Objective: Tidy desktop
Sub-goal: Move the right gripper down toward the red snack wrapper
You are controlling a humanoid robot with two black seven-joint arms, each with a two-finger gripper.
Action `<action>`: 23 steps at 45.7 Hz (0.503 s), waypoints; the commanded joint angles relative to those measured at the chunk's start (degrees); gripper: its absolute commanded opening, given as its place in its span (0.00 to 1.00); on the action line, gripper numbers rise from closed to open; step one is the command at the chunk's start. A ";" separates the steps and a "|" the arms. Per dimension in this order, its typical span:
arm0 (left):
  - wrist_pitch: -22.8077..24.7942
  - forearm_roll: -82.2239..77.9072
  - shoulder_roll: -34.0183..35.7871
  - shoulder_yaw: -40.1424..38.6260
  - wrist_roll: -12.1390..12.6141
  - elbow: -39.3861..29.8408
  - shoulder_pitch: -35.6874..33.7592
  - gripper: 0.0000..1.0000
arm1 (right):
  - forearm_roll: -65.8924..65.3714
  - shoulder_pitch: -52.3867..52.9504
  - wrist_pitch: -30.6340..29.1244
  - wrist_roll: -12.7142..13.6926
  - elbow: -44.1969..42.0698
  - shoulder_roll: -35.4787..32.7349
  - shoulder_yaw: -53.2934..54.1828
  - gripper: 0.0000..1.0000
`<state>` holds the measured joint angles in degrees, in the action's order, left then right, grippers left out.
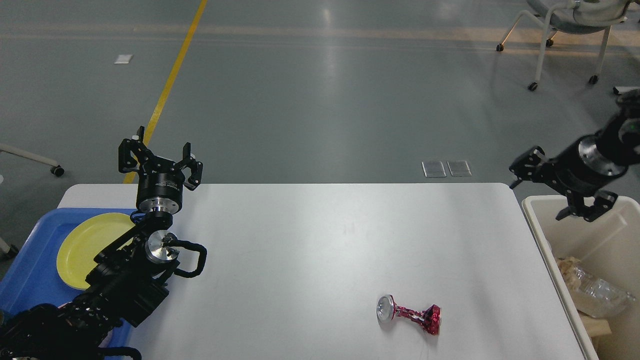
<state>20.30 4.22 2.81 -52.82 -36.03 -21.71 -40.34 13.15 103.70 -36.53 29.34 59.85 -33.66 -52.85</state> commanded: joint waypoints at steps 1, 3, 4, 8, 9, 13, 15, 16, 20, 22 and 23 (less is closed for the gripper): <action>0.00 0.00 0.00 0.00 0.00 0.00 0.00 1.00 | 0.03 6.32 -5.65 -0.07 2.90 2.46 0.11 1.00; 0.00 0.00 0.00 0.00 0.00 0.00 0.00 1.00 | 0.03 8.78 -6.45 -0.16 4.48 3.51 0.29 1.00; 0.00 0.00 0.00 0.00 0.00 0.00 0.00 1.00 | 0.21 10.01 -6.80 -0.16 5.27 4.04 0.38 1.00; 0.00 0.00 0.00 0.00 0.00 0.00 0.00 1.00 | 1.00 16.43 -9.87 -0.42 9.40 6.94 0.81 1.00; 0.00 0.00 0.00 0.00 0.00 0.00 0.00 1.00 | 1.17 17.92 -10.57 -0.51 10.37 7.64 0.90 1.00; 0.00 0.00 0.00 0.00 0.00 0.00 0.00 1.00 | 3.28 23.46 -13.21 -0.60 14.32 10.19 2.13 1.00; 0.00 0.00 0.00 0.00 0.00 0.00 0.00 1.00 | 4.77 26.01 -14.35 -0.60 15.82 11.24 2.75 1.00; 0.00 0.00 0.00 0.00 0.00 0.00 0.00 1.00 | 5.56 27.15 -14.97 -0.60 16.52 11.77 3.10 1.00; 0.00 0.00 0.00 0.00 0.00 0.00 0.00 1.00 | 8.29 30.59 -17.08 -0.68 17.76 13.88 4.59 1.00; 0.00 0.00 0.00 0.00 0.00 0.00 0.00 1.00 | 9.26 31.64 -17.96 -0.68 17.85 14.76 5.38 1.00; 0.00 0.00 0.00 0.00 0.00 0.00 0.00 1.00 | 9.78 31.91 -18.22 -0.68 17.76 15.20 5.73 1.00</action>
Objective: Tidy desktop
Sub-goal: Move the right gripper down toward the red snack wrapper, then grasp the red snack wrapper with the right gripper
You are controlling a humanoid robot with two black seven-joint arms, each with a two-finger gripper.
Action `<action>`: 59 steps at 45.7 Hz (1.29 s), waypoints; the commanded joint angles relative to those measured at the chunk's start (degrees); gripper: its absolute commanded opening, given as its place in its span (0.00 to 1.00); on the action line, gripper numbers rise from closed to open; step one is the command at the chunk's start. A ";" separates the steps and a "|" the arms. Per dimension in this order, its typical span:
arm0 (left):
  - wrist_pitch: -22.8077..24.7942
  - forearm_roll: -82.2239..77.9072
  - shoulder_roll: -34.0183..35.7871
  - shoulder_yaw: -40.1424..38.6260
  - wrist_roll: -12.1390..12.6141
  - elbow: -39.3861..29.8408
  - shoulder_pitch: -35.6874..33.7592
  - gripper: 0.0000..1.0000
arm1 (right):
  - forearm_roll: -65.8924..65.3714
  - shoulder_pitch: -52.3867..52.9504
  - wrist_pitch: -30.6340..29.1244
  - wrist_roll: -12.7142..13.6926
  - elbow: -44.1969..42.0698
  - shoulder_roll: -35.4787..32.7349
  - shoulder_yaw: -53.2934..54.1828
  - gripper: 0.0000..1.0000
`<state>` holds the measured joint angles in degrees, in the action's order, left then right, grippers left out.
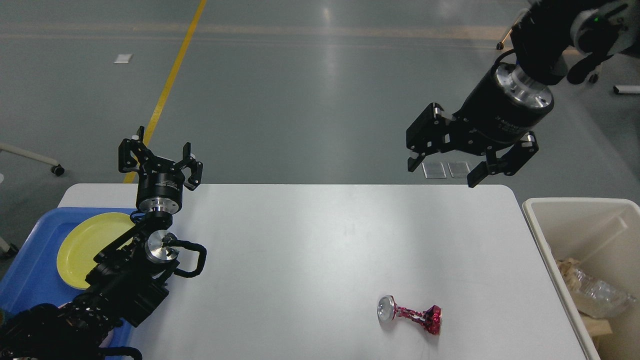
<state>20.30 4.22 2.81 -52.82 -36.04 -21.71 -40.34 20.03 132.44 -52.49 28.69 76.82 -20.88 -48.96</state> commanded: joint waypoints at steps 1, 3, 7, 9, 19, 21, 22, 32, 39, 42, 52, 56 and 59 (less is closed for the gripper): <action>0.00 0.00 0.00 0.00 0.00 0.00 0.00 1.00 | 3.26 3.44 -2.44 -0.04 0.87 2.85 2.20 1.00; 0.00 0.00 0.00 0.00 0.00 0.00 0.00 1.00 | 3.52 3.44 -2.35 -0.04 0.78 3.73 2.73 1.00; 0.00 0.00 0.00 0.00 0.00 0.00 0.00 1.00 | 2.56 2.48 -1.56 -0.04 0.26 6.10 2.65 0.98; 0.00 0.00 0.00 0.00 0.00 0.00 0.00 1.00 | 1.86 1.25 -0.86 -0.04 -0.01 7.07 2.29 0.98; 0.00 0.00 0.00 0.00 0.00 0.00 0.00 1.00 | -8.07 -13.24 8.36 0.05 -4.04 12.08 1.24 0.97; 0.00 0.00 0.00 0.00 0.00 0.00 0.00 1.00 | -9.13 -16.23 9.86 0.05 -5.62 12.87 0.54 0.97; 0.00 0.00 0.00 0.00 0.00 0.00 0.00 1.00 | -9.48 -17.72 10.47 0.05 -6.33 13.31 0.19 0.97; 0.00 0.00 0.00 0.00 0.00 0.00 0.00 1.00 | -9.75 -29.24 12.59 0.05 -9.94 15.95 -0.61 0.96; 0.00 0.00 0.00 0.00 0.00 0.00 0.00 1.00 | -12.29 -35.84 14.78 0.05 -12.48 18.50 -0.78 0.96; 0.00 0.00 0.00 0.00 0.00 0.00 0.00 1.00 | -13.61 -38.56 14.96 0.05 -14.33 19.47 -0.78 0.96; 0.00 0.00 0.00 0.00 0.00 0.00 0.00 1.00 | -15.63 -45.86 15.05 0.05 -21.36 21.84 -1.05 0.94; 0.00 0.00 0.00 0.00 0.00 0.00 0.00 1.00 | -18.36 -47.88 15.40 0.05 -22.24 22.72 -2.27 0.92; 0.00 0.00 0.00 0.00 0.00 0.00 0.00 1.00 | -19.59 -48.76 15.93 0.05 -22.24 23.25 -3.59 0.91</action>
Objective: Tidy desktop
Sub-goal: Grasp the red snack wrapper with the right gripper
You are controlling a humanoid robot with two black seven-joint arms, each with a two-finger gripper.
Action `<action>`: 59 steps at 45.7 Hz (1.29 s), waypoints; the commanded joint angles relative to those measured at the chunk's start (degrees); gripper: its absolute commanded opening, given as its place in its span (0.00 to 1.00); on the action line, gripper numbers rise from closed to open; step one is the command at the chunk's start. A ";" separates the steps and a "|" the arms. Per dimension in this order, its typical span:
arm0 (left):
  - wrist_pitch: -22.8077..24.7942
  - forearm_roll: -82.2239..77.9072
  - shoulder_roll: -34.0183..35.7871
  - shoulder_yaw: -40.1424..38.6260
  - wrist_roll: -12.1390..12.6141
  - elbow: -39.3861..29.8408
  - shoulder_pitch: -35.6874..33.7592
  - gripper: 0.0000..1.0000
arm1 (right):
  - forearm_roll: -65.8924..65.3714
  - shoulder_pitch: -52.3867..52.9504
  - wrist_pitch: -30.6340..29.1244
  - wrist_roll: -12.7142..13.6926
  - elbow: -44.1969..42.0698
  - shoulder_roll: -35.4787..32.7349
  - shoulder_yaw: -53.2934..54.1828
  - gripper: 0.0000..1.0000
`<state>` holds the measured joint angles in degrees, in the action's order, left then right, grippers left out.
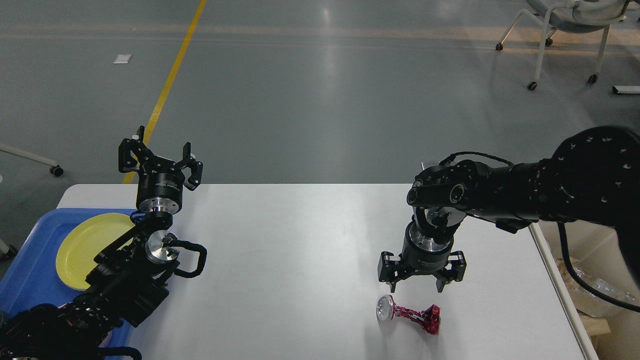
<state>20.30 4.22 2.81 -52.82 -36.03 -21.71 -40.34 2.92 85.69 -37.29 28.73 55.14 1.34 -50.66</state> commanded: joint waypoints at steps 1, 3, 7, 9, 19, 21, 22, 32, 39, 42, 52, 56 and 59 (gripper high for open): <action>0.00 0.00 0.00 0.00 0.00 0.00 0.00 1.00 | -2.74 -2.37 0.99 0.01 -0.56 1.12 -2.25 0.91; 0.00 0.00 0.00 0.00 0.00 0.00 0.00 1.00 | -3.01 -2.98 1.60 0.01 -0.56 1.12 -2.69 0.90; 0.00 0.00 0.00 0.00 0.00 0.00 0.00 1.00 | -3.01 -4.12 1.87 0.01 -0.64 1.04 -3.30 0.90; 0.00 0.00 0.00 0.00 0.00 0.00 0.00 1.00 | -3.01 -4.65 1.87 0.01 -0.91 1.04 -3.48 0.89; 0.00 0.00 0.00 0.00 0.00 0.00 0.00 1.00 | -2.74 -6.50 1.96 0.01 -1.35 0.95 -4.27 0.75; 0.00 0.00 0.00 0.00 0.00 0.00 0.00 1.00 | -2.74 -6.85 1.87 0.01 -1.35 0.86 -4.27 0.67; 0.00 0.00 0.00 0.00 0.00 0.00 0.00 1.00 | -2.66 -7.03 1.87 0.01 -1.35 0.86 -4.27 0.62; 0.00 0.00 0.00 0.00 0.00 0.00 0.00 1.00 | -1.95 -8.08 1.78 0.01 -1.26 0.77 -4.10 0.27; 0.00 0.00 0.00 0.00 0.00 0.00 0.00 1.00 | -1.69 -8.61 1.69 0.01 -1.26 0.68 -3.83 0.11; 0.00 0.00 0.00 0.00 0.00 0.00 0.00 1.00 | -1.69 -8.79 1.61 0.01 -1.26 0.68 -3.57 0.06; 0.00 0.00 0.00 0.00 0.00 0.00 0.00 1.00 | 1.21 -8.70 1.43 0.01 -1.26 0.51 -3.30 0.00; 0.00 0.00 0.00 0.00 0.00 0.00 0.00 1.00 | 1.56 -8.43 1.25 0.01 -1.08 0.33 -3.30 0.00; 0.00 0.00 0.00 0.00 0.00 0.00 0.00 1.00 | 1.56 -7.73 1.17 0.01 -0.82 -0.02 -3.39 0.00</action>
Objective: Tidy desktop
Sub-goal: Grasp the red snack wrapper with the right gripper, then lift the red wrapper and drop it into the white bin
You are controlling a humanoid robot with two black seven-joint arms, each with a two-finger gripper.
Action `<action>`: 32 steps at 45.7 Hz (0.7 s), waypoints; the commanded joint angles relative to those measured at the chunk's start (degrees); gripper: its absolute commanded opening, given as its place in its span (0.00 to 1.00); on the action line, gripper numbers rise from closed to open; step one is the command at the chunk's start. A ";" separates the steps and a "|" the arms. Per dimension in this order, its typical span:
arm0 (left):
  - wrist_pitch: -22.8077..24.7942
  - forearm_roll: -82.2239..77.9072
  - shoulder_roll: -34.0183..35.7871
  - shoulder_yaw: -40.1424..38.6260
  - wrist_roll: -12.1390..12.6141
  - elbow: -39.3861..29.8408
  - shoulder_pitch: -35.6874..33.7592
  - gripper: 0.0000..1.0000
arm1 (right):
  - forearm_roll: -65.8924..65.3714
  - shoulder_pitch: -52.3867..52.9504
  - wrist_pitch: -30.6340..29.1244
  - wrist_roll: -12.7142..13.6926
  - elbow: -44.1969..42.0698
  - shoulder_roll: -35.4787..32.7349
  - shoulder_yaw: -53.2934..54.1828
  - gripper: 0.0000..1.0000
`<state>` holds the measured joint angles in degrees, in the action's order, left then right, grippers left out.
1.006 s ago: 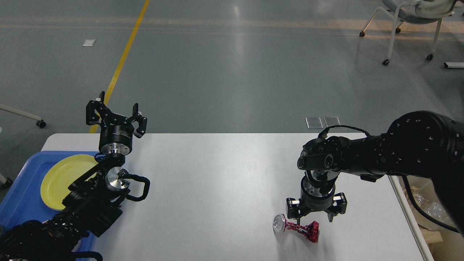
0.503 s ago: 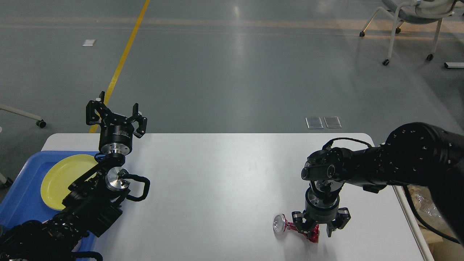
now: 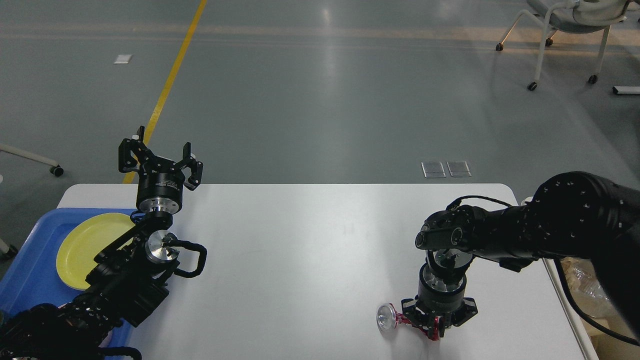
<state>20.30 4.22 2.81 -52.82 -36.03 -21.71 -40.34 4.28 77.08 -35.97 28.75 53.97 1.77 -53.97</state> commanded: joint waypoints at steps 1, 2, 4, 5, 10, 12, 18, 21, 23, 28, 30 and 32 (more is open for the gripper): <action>0.00 0.00 0.00 0.00 0.00 0.00 0.00 1.00 | 0.20 1.14 -0.16 -0.01 0.44 -0.63 -0.09 0.00; 0.00 0.00 0.00 0.00 0.00 0.00 0.00 1.00 | 0.20 1.31 -0.33 -0.01 0.53 -0.80 -0.09 0.00; 0.00 0.00 0.00 0.00 0.00 0.00 0.00 1.00 | 0.20 2.28 -1.38 -0.01 0.61 -1.24 0.00 0.00; 0.00 0.00 0.00 0.00 0.00 0.00 0.00 1.00 | 0.20 2.89 -1.91 -0.01 0.79 -1.51 0.00 0.00; 0.00 0.00 0.00 0.00 0.00 0.00 0.00 1.00 | 0.29 6.93 -6.21 -0.01 2.02 -3.79 0.53 0.00; 0.00 0.00 0.00 0.00 0.00 0.00 0.00 1.00 | 0.37 9.13 -7.80 -0.10 2.72 -5.02 0.97 0.00; 0.00 0.00 0.00 0.00 0.00 0.00 0.00 1.00 | 2.30 16.24 -12.28 -0.10 5.00 -9.15 2.11 0.00; 0.00 0.00 0.00 0.00 0.00 0.00 0.00 1.00 | 3.36 20.81 -14.56 -0.10 6.94 -11.00 2.20 0.00; 0.00 0.00 0.00 0.00 0.00 0.00 0.00 1.00 | 4.06 26.17 -16.59 -0.10 9.31 -12.84 2.46 0.00; 0.00 0.00 0.00 0.00 0.00 0.00 0.00 1.00 | 5.64 35.31 -19.03 -0.10 13.08 -16.35 3.69 0.00; 0.00 0.00 0.00 0.00 0.00 0.00 0.00 1.00 | 5.91 39.00 -19.03 -0.18 14.49 -17.50 4.31 0.00; 0.00 0.00 0.00 0.00 0.00 0.00 0.00 1.00 | 6.35 42.61 -19.03 -0.18 15.55 -18.64 5.10 0.00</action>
<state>20.30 4.22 2.81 -52.82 -36.03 -21.71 -40.34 9.58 110.73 -54.48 28.62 66.34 -13.94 -50.43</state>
